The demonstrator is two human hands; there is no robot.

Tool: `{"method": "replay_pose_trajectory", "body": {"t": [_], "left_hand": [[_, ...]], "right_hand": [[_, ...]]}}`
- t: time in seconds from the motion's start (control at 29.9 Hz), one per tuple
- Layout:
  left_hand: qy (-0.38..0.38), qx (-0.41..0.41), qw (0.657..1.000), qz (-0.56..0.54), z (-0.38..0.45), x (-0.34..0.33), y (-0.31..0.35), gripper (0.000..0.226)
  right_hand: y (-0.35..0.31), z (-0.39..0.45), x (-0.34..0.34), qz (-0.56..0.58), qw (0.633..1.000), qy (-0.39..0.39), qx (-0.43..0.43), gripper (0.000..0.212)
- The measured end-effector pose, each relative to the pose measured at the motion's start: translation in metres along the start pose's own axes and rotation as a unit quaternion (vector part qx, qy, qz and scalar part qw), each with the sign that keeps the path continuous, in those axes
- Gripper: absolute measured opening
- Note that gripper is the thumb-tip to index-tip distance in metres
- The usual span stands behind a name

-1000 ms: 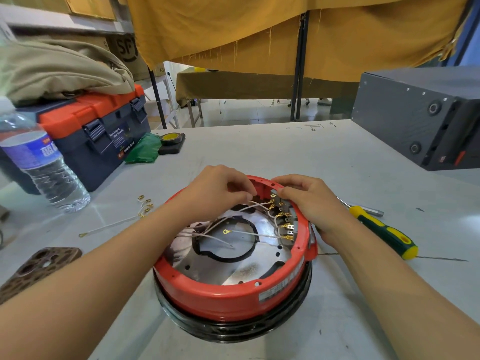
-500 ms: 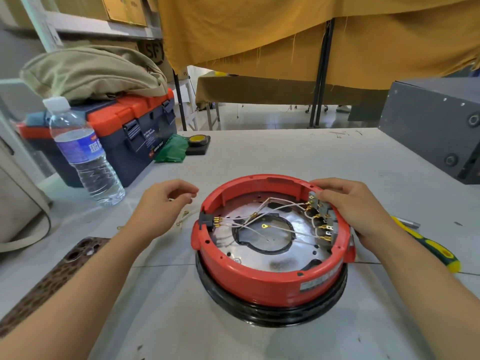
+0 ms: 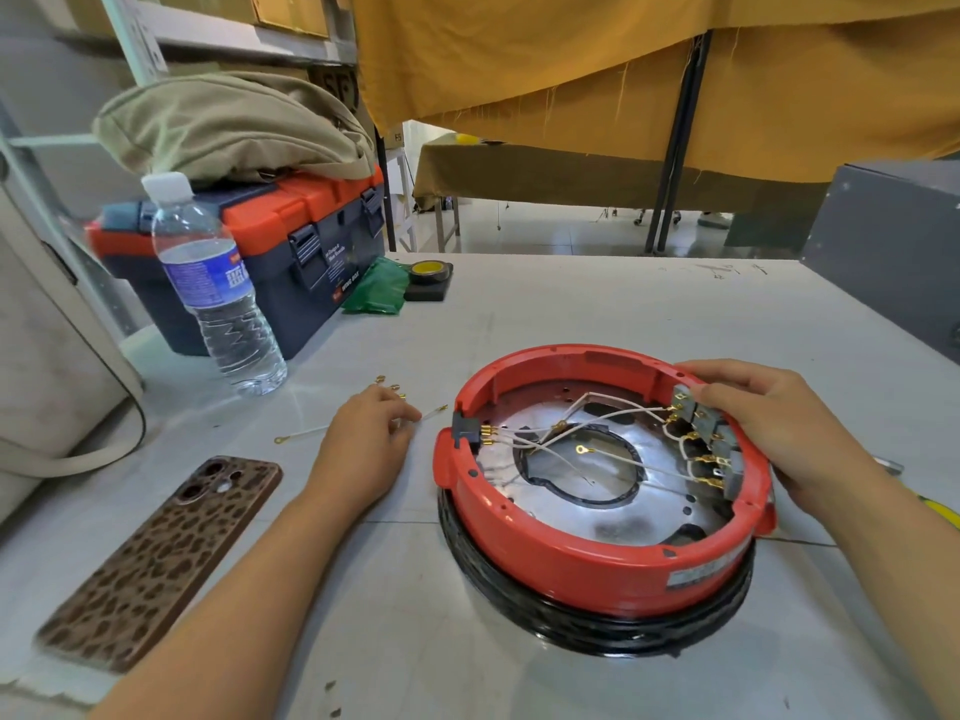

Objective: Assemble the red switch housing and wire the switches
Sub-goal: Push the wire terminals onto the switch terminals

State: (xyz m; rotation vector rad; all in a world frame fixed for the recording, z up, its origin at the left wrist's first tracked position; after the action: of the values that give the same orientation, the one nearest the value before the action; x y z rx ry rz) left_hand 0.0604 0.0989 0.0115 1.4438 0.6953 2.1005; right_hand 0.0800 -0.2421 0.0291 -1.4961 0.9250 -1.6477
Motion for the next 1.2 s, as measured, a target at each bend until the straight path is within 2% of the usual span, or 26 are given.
{"method": "replay_pose_trajectory", "body": {"t": [0.23,0.37,0.5,0.64,0.74,0.87,1.07,1.2], "left_hand": [[0.024,0.022,0.999,0.029,0.002,0.009,-0.011,0.012],[0.045,-0.004,0.998,0.048,0.004,0.011,-0.008,0.012],[0.088,-0.024,0.994,-0.061,-0.001,0.022,0.002,0.012],[0.094,-0.052,0.983,-0.151,-0.008,0.029,0.021,0.013],[0.085,-0.068,0.975,-0.195,-0.011,0.035,0.037,0.013],[0.048,-0.114,0.976,-0.179,-0.012,0.037,0.070,0.015],[0.026,-0.208,0.968,-0.135,-0.015,0.034,0.128,0.017],[-0.030,-0.222,0.962,-0.158,-0.015,0.013,0.153,0.018]], "right_hand": [[-0.001,-0.001,0.000,-0.019,1.000,-0.002,0.004,0.024],[0.000,-0.001,-0.001,-0.017,1.000,-0.009,0.002,0.023],[0.001,0.000,0.001,-0.021,1.000,-0.003,0.004,0.023],[0.003,0.002,0.002,-0.020,1.000,0.003,0.002,0.021],[0.003,0.002,0.002,-0.013,1.000,0.004,0.003,0.021],[-0.002,0.002,0.004,-0.011,1.000,0.007,0.017,0.024],[-0.026,-0.008,0.011,-0.052,0.994,0.034,0.093,0.014],[-0.048,-0.019,0.007,-0.092,0.980,0.029,0.174,0.011]]}}
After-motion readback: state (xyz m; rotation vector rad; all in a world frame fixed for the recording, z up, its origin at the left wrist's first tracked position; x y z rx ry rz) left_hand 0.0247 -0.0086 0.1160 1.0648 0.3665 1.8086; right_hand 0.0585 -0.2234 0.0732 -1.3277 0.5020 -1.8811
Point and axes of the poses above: each hand's wrist, its own z-axis towards the middle knuckle, its own x-axis out of the back of the hand, y = z × x, the point moved 9 cm from there along z, towards the middle knuckle, and after that the axes turned 15 degrees about -z, right-handed, at the moved point
